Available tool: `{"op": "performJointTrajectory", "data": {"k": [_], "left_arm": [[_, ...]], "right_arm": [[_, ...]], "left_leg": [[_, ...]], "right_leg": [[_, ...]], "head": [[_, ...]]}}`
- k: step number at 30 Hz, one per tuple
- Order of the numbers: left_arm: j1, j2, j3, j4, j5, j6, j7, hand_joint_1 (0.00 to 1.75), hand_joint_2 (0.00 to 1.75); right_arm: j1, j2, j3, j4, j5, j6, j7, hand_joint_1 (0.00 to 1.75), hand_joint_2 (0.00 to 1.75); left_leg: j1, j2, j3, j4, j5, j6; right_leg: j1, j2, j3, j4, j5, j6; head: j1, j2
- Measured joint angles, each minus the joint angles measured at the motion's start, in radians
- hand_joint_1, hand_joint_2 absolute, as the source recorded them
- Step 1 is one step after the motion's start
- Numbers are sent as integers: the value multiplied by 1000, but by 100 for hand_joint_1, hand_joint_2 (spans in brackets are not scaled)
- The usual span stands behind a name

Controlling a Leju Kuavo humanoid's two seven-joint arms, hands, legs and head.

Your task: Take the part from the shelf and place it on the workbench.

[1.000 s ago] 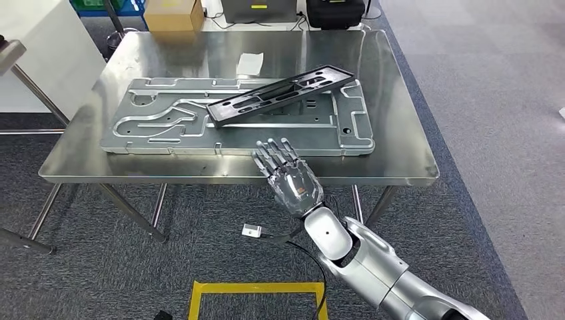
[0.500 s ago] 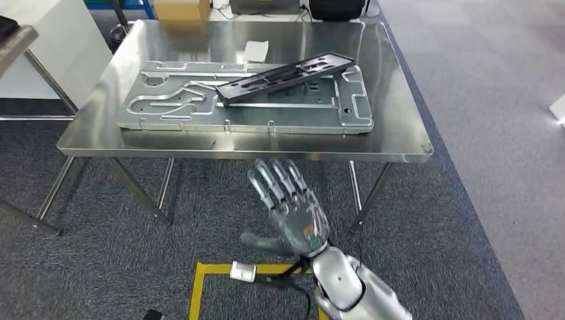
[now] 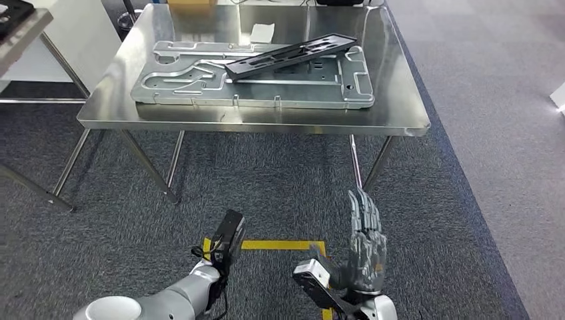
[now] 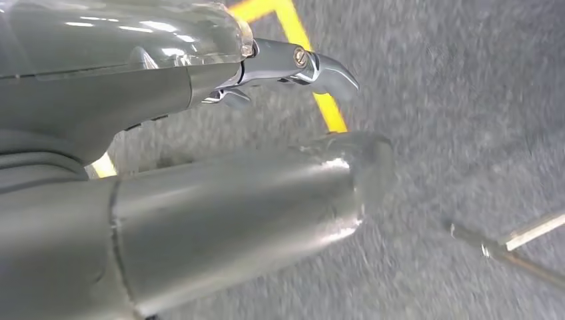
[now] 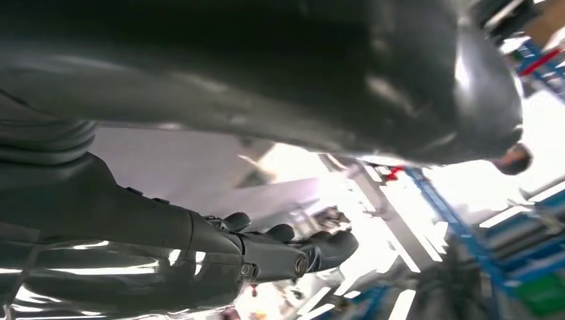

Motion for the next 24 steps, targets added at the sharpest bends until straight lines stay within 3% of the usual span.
{"op": "performJointTrajectory", "data": {"k": [1,2,4,5,6,8,9,11,13,15,17,20,21,22,24], "left_arm": [[2,-1,21,2,-7,3,-2,0,0],[3,-1,39,4,-12,7,-5,0,0],[4,-1,73,7,-18,20,-15,0,0],[6,-1,90,9,-20,29,-22,0,0],[9,-1,106,10,-22,38,-30,0,0],[14,-1,132,12,-22,53,-42,0,0],[15,-1,141,13,-22,58,-47,0,0],[16,-3,156,14,-22,64,-53,0,0],[16,-5,169,16,-22,70,-60,0,0],[19,-6,179,19,-17,79,-69,0,0],[20,-8,188,21,-6,92,-81,0,0],[23,-9,194,22,5,111,-102,0,0],[27,-9,195,22,13,125,-119,0,0],[32,-9,196,22,24,142,-145,0,0],[46,-10,199,22,59,184,-211,0,0]], "right_arm": [[14,9,-26,0,-10,0,-7,0,0],[26,16,-48,0,-21,0,-8,0,0],[49,30,-94,2,-60,0,-4,0,0],[63,37,-123,4,-93,0,-8,0,0],[77,44,-157,9,-131,0,-18,0,0],[97,52,-221,19,-196,0,-43,0,0],[103,55,-248,25,-215,0,-52,0,0],[110,61,-287,33,-227,0,-62,0,0],[112,67,-315,39,-239,0,-66,0,87],[113,69,-337,50,-280,0,-77,0,175],[112,71,-362,78,-348,0,-105,0,175],[110,71,-396,132,-426,1,-152,0,175],[108,71,-409,156,-457,5,-167,0,175],[103,71,-424,187,-498,16,-189,0,175],[88,71,-470,263,-590,60,-262,0,87]], "left_leg": [[0,-2,-9,16,-25,-5],[1,-4,-21,53,-69,-9],[4,-4,-50,178,-173,-16],[4,-4,-59,242,-199,-19],[5,-4,-58,285,-199,-21],[6,-4,-13,275,-146,-23],[7,-4,30,223,-126,-22],[4,-6,122,92,-143,-14],[0,-7,164,21,-176,-2],[2,-7,161,8,-174,16],[4,-5,154,2,-160,36],[1,-3,136,3,-145,47],[0,-3,130,5,-141,46],[-1,-3,125,7,-139,46],[-3,-5,121,9,-136,43]], "right_leg": [[-3,-2,-9,-3,13,-7],[-6,-3,-21,-5,26,-14],[-4,-4,-51,1,46,-20],[-3,-5,-67,5,54,-20],[-3,-6,-83,9,62,-19],[-4,-8,-115,20,76,-14],[-5,-8,-128,27,81,-11],[-3,-8,-146,41,90,-1],[-1,-9,-156,48,100,11],[-2,-8,-163,52,105,23],[-5,-5,-185,101,65,33],[-10,-3,-256,282,-37,45],[-11,-3,-264,316,-47,46],[-11,-3,-254,313,-39,45],[-10,-2,-177,200,12,37]], "head": [[-2,0],[-6,0],[-12,0],[-13,0],[-13,0],[-13,0],[-13,0],[-13,0],[-13,0],[-13,0],[-10,0],[-5,0],[-5,0],[-5,0],[-5,0]]}}
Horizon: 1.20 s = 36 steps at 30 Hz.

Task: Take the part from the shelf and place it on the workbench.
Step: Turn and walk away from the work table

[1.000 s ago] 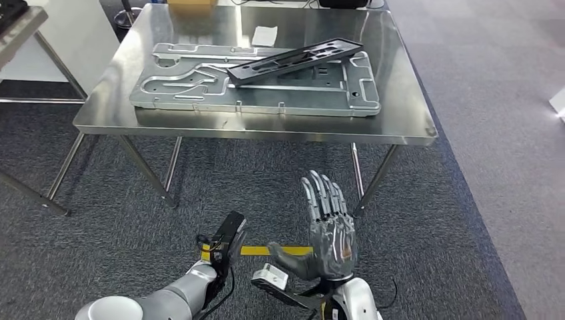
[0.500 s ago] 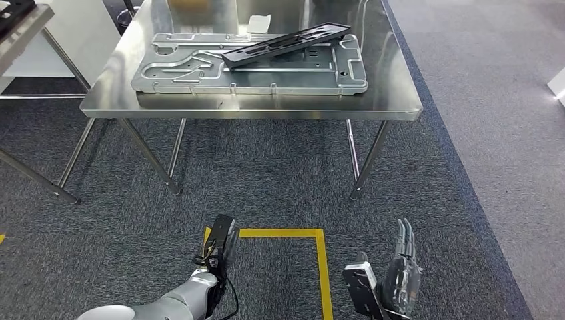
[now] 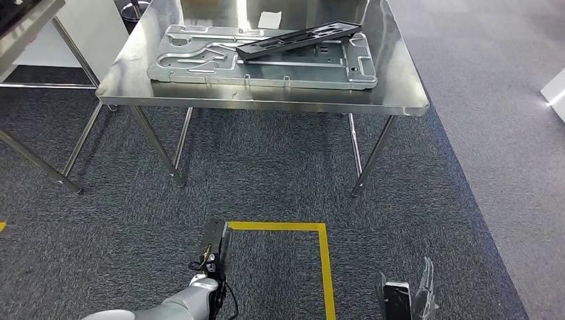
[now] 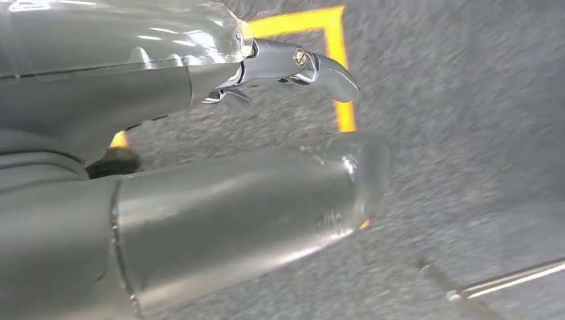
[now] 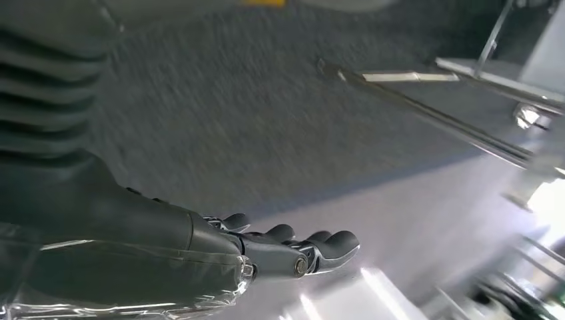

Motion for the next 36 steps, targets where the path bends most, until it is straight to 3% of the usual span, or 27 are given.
{"op": "performJointTrajectory", "data": {"k": [2,3,5,7,9,11,12,13,14,16,18,22,24,26,27,28,29,31,33,36], "left_arm": [[51,23,6,-10,88,1,-51,0,0],[99,49,9,-24,151,-36,-70,0,0],[223,127,12,-64,268,-170,-103,0,0],[326,206,13,-103,325,-289,-121,0,0],[367,270,14,-131,345,-348,-123,0,0],[379,309,14,-151,348,-370,-126,0,0],[385,321,14,-158,349,-377,-130,0,0],[392,330,14,-163,349,-383,-135,0,0],[397,336,14,-167,350,-387,-139,0,0],[402,345,14,-174,350,-391,-144,0,0],[402,351,14,-179,350,-393,-147,0,0],[405,355,10,-185,341,-397,-164,0,0],[404,354,-2,-186,327,-408,-168,0,0],[404,354,-19,-186,312,-419,-170,0,0],[404,354,-28,-186,308,-421,-171,0,0],[404,353,-34,-186,307,-421,-173,0,0],[404,352,-40,-186,310,-420,-174,0,0],[404,348,-45,-186,324,-415,-172,0,0],[405,345,-47,-186,344,-409,-163,0,0],[409,340,-45,-186,375,-401,-142,0,0]], "right_arm": [[-25,-8,-67,94,-92,85,-108,0,0],[-35,-16,-109,145,-139,147,-167,0,0],[-42,-42,-206,241,-226,308,-257,0,0],[-32,-66,-312,319,-267,482,-288,0,0],[-30,-86,-399,386,-271,609,-294,0,0],[-49,-96,-451,444,-256,660,-296,0,0],[-60,-98,-469,472,-246,668,-296,0,0],[-69,-99,-486,496,-238,671,-297,0,0],[-75,-100,-500,518,-232,673,-297,0,0],[-84,-101,-520,549,-226,674,-297,0,0],[-93,-104,-533,570,-225,675,-297,0,0],[-99,-109,-544,589,-229,717,-298,0,0],[-97,-111,-527,584,-238,748,-298,0,0],[-92,-113,-487,565,-250,755,-299,0,0],[-87,-113,-462,550,-260,752,-299,0,0],[-80,-114,-434,531,-274,748,-299,0,0],[-71,-114,-406,508,-290,747,-299,0,0],[-46,-112,-349,443,-324,753,-299,0,0],[-22,-102,-307,369,-347,756,-300,0,0],[19,-70,-281,262,-349,734,-301,0,0]], "left_leg": [[-3,2,1,-4,1,-8],[-3,6,6,-7,1,-14],[-3,21,21,-14,-2,-28],[0,21,18,0,-20,-39],[2,10,-24,81,-76,-48],[4,6,-83,215,-141,-56],[5,6,-100,262,-154,-59],[6,6,-100,273,-149,-61],[7,6,-80,241,-126,-61],[9,5,-5,103,-68,-60],[8,4,41,9,-43,-51],[6,7,41,-8,-29,-24],[9,9,36,-13,-17,-10],[8,9,26,-13,-11,-5],[7,9,22,-12,-8,-5],[7,9,19,-11,-7,-5],[7,9,17,-9,-6,-6],[7,8,18,-7,-5,-9],[4,5,15,-4,-5,-19],[2,-1,10,-6,0,-39]], "right_leg": [[5,4,78,-126,28,-14],[7,8,98,-159,30,-20],[12,18,107,-173,30,-30],[9,20,111,-181,33,-39],[5,4,108,-187,38,-48],[6,-8,101,-186,40,-53],[7,-9,98,-184,41,-54],[6,-9,97,-181,41,-55],[6,-9,95,-177,41,-55],[7,-9,91,-166,39,-52],[11,-7,86,-156,38,-43],[10,-3,78,-145,36,-20],[6,-1,47,-77,-16,-9],[3,-1,-7,52,-91,0],[1,-1,-27,105,-111,2],[0,-1,-31,125,-112,3],[0,-1,-15,106,-95,2],[0,-1,61,-23,-33,-6],[5,0,121,-137,0,-16],[9,-5,129,-167,3,-30]], "head": [[0,0],[1,0],[-1,0],[-6,0],[-11,0],[-15,0],[-16,0],[-17,0],[-17,0],[-17,0],[-16,0],[-15,0],[-9,0],[-4,0],[-4,0],[-4,0],[-3,0],[-3,0],[-4,0],[-5,0]]}}
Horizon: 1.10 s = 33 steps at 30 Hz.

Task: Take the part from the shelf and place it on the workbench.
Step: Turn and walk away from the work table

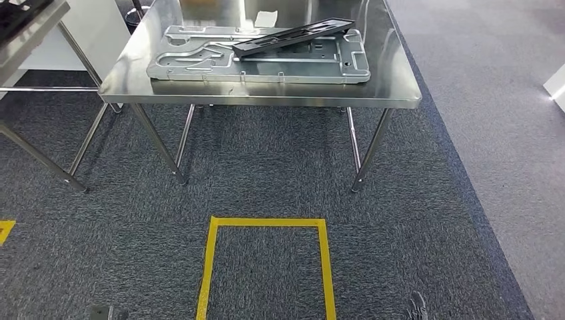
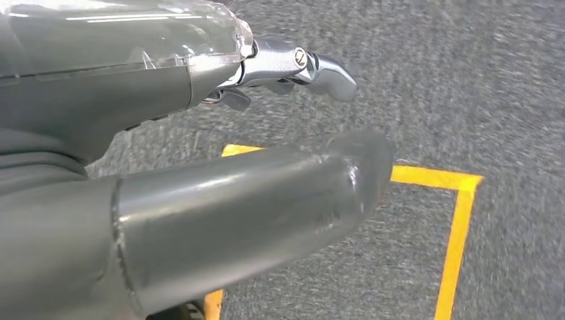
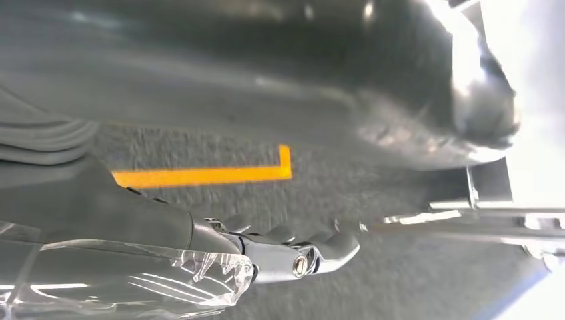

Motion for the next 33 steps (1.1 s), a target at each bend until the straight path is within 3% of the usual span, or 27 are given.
{"op": "performJointTrajectory", "data": {"k": [2,3,5,6,7,8,9,10,12,14,16,18,20,21,22,23,25,27,29,31,33], "left_arm": [[5,-3,3,0,12,1,7,0,0],[7,-4,4,0,14,1,9,0,0],[8,-5,6,-1,15,1,12,0,0],[10,-6,7,-1,16,2,14,0,0],[11,-7,7,-1,18,3,15,0,0],[13,-8,7,-1,20,4,17,0,0],[14,-9,7,-1,23,5,17,0,0],[14,-9,7,-1,26,7,18,0,0],[10,-11,7,-2,28,13,18,0,0],[8,-14,7,-3,28,20,18,0,0],[10,-17,7,-3,25,22,18,0,0],[11,-19,5,-4,22,25,18,0,0],[9,-23,2,-4,16,34,16,0,0],[8,-25,0,-4,11,37,15,0,0],[9,-27,-4,-4,7,37,15,0,0],[11,-30,-9,-4,4,36,16,0,0],[14,-37,-17,-4,-3,36,23,0,0],[13,-46,-21,-4,-8,42,34,0,0],[14,-53,-26,-4,-17,55,44,0,0],[21,-57,-36,-4,-33,78,58,0,0],[27,-62,-46,-4,-47,104,74,0,0]], "right_arm": [[21,19,7,-54,6,-10,0,0,0],[27,27,8,-74,8,-11,0,0,0],[35,39,10,-103,14,-13,0,0,0],[38,44,11,-113,18,-17,0,0,0],[40,47,11,-120,23,-21,0,0,0],[41,49,11,-125,29,-27,0,0,0],[42,52,11,-129,35,-33,0,0,0],[42,55,11,-132,40,-38,0,0,0],[42,59,11,-140,44,-44,0,0,0],[43,61,12,-147,45,-46,0,0,0],[43,63,12,-156,46,-48,0,0,0],[46,65,12,-169,53,-53,0,0,0],[53,67,12,-182,74,-71,0,0,0],[57,68,12,-187,85,-82,0,0,0],[62,69,12,-193,96,-92,0,0,0],[66,70,12,-199,106,-101,1,0,0],[72,71,14,-212,130,-119,0,0,0],[76,73,18,-223,150,-139,0,0,0],[82,74,26,-231,158,-157,0,0,0],[92,77,41,-243,153,-181,0,0,0],[106,80,59,-267,132,-209,0,0,0]], "left_leg": [[2,-2,-10,23,-20,-10],[2,-3,-27,62,-47,-13],[5,-2,-81,189,-116,-18],[6,-2,-106,248,-139,-21],[6,-2,-117,278,-145,-23],[7,-1,-110,271,-131,-24],[8,3,-85,226,-102,-25],[8,16,-48,156,-69,-24],[4,44,6,44,-33,-16],[-1,48,13,15,-31,-4],[1,30,9,12,-24,8],[4,15,6,8,-16,21],[5,-1,0,7,-10,30],[5,-11,-3,8,-8,32],[5,-22,-5,8,-7,33],[5,-34,-6,8,-6,33],[5,-59,-4,8,-5,30],[3,-81,-5,10,-3,24],[5,-100,-13,10,1,12],[9,-113,-19,9,4,-2],[7,-80,-35,42,-22,-13]], "right_leg": [[-4,-9,0,-9,8,-15],[-6,-14,0,-13,11,-22],[-4,-23,-3,-13,12,-28],[-3,-29,-5,-12,12,-29],[-2,-34,-6,-10,11,-29],[-2,-40,-7,-7,10,-29],[-2,-47,-7,-4,9,-28],[-1,-53,-7,0,6,-26],[4,-66,-8,11,0,-17],[9,-79,-9,15,-3,-7],[7,-84,-8,18,-7,3],[3,-51,-26,62,-43,16],[-2,-10,-80,180,-113,24],[-3,-3,-109,243,-140,26],[-3,0,-128,284,-150,26],[-3,1,-131,289,-139,25],[-3,18,-82,190,-70,17],[-2,61,-23,62,-17,5],[0,82,-4,13,-9,-2],[-1,62,-1,2,-5,-9],[-6,39,4,-10,2,-22]], "head": [[-3,0],[-5,0],[-10,0],[-10,0],[-11,0],[-11,0],[-11,0],[-11,0],[-11,0],[-10,0],[-8,0],[-5,0],[-1,0],[0,0],[0,0],[0,0],[0,0],[0,0],[0,0],[0,0],[-4,0]]}}
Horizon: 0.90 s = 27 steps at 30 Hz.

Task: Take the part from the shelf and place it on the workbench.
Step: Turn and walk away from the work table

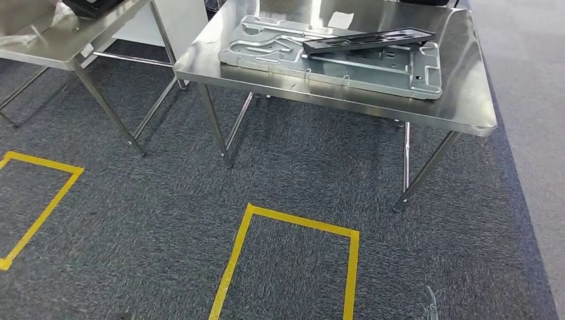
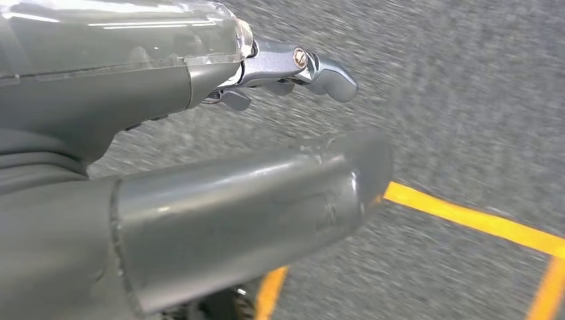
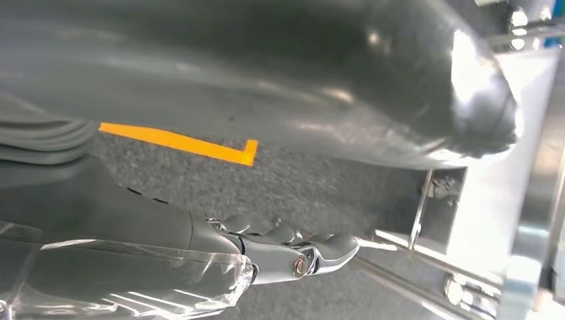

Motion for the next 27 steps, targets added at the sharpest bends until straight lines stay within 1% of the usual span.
{"op": "performJointTrajectory", "data": {"k": [1,2,3,4,5,6,7,8,9,10,11,13,14,15,16,17,18,19,20,21,22,23,24,25,26,27], "left_arm": [[1,-3,-4,0,-4,13,9,0,0],[2,-5,-8,0,-7,23,17,0,0],[3,-8,-12,0,-9,32,23,0,0],[5,-11,-15,0,-12,39,25,0,0],[9,-14,-19,0,-13,46,22,0,0],[12,-17,-21,0,-14,55,14,0,0],[14,-20,-23,-1,-15,69,0,0,0],[15,-23,-26,-2,-17,84,-17,0,0],[13,-25,-30,-3,-19,97,-34,0,0],[12,-28,-34,-4,-21,104,-47,0,0],[12,-30,-39,-5,-23,106,-56,0,0],[16,-34,-46,-5,-30,101,-64,0,0],[18,-36,-49,-5,-35,97,-67,0,0],[18,-38,-53,-5,-42,93,-72,0,0],[18,-40,-59,-5,-54,88,-79,0,0],[18,-40,-69,-5,-67,83,-88,0,0],[18,-41,-81,-7,-79,77,-98,0,0],[19,-41,-97,-11,-83,70,-107,0,0],[20,-42,-116,-19,-71,61,-112,0,0],[23,-43,-140,-30,-39,49,-115,0,0],[27,-45,-174,-48,18,33,-116,0,0],[32,-50,-218,-70,93,18,-116,0,0],[38,-55,-269,-93,171,4,-116,0,0],[43,-60,-327,-118,251,-11,-116,0,0],[50,-66,-386,-146,327,-27,-117,0,0],[58,-70,-443,-172,396,-42,-117,0,0]], "right_arm": [[10,2,8,-14,-12,-11,0,0,0],[20,3,15,-28,-21,-19,0,0,0],[31,3,20,-40,-27,-22,0,0,0],[41,3,23,-50,-31,-23,0,0,0],[49,3,24,-60,-32,-20,0,0,0],[56,4,25,-69,-32,-12,0,0,0],[62,4,24,-80,-32,-2,0,0,0],[68,4,23,-91,-30,11,0,0,0],[73,4,21,-101,-29,22,0,0,0],[76,4,17,-112,-26,32,0,0,0],[78,4,13,-121,-24,40,0,0,0],[80,4,5,-136,-18,50,1,0,0],[80,4,2,-143,-14,53,1,0,0],[81,4,-1,-148,-9,57,1,0,0],[81,3,-5,-152,-2,62,1,0,0],[82,3,-10,-154,8,72,2,0,0],[81,3,-17,-155,20,86,4,0,0],[79,3,-26,-154,35,104,6,0,0],[75,3,-38,-153,51,126,9,0,0],[68,3,-50,-150,69,147,11,0,0],[60,3,-64,-146,87,167,14,0,0],[51,3,-78,-140,102,182,16,0,0],[41,3,-91,-133,114,193,17,0,0],[34,3,-103,-127,122,200,18,0,0],[28,3,-111,-121,129,203,18,0,0],[23,3,-116,-115,136,201,18,0,0]], "left_leg": [[0,27,-21,48,-30,-4],[-1,49,-49,110,-66,-8],[1,61,-78,176,-97,-12],[2,67,-98,224,-114,-15],[4,70,-101,238,-111,-18],[5,74,-84,213,-91,-19],[6,81,-49,154,-60,-18],[6,96,-9,81,-35,-16],[4,107,23,22,-17,-11],[1,115,42,-16,-8,-5],[-2,118,47,-31,-9,1],[-2,104,45,-34,-4,13],[0,98,45,-38,0,19],[2,93,46,-42,5,26],[4,88,46,-46,10,33],[4,82,42,-46,12,36],[4,75,39,-46,14,38],[4,67,37,-45,15,39],[3,57,36,-45,16,39],[3,48,37,-44,17,38],[3,37,38,-43,17,37],[4,27,38,-42,17,35],[2,17,38,-40,17,31],[2,7,35,-39,19,25],[3,-2,31,-38,20,18],[4,-12,28,-39,23,10]], "right_leg": [[-1,-13,1,-4,2,-5],[0,-26,2,-4,1,-9],[2,-39,1,-3,0,-11],[3,-52,0,-2,-1,-12],[3,-63,-1,0,-2,-11],[3,-73,-1,2,-4,-9],[3,-82,-1,6,-6,-7],[4,-91,0,9,-9,-3],[7,-98,0,14,-13,2],[9,-105,0,17,-16,7],[11,-111,0,18,-17,13],[12,-118,2,18,-18,23],[10,-110,1,24,-24,30],[8,-94,-6,44,-42,35],[5,-74,-24,85,-71,41],[3,-54,-51,146,-106,45],[2,-43,-83,215,-140,47],[0,-38,-110,271,-159,49],[0,-36,-124,298,-158,50],[-1,-35,-118,285,-136,49],[-2,-30,-95,233,-99,47],[-3,-15,-62,161,-61,42],[-4,3,-32,93,-33,37],[-3,17,-10,45,-17,33],[-2,25,-1,21,-14,29],[0,22,0,17,-15,26]], "head": [[-4,0],[-7,0],[-9,0],[-10,0],[-10,0],[-10,0],[-10,0],[-10,0],[-9,0],[-8,0],[-7,0],[-5,0],[-4,0],[-2,0],[1,0],[4,0],[5,0],[6,0],[6,0],[6,0],[6,0],[7,0],[6,0],[6,0],[6,0],[6,0]]}}
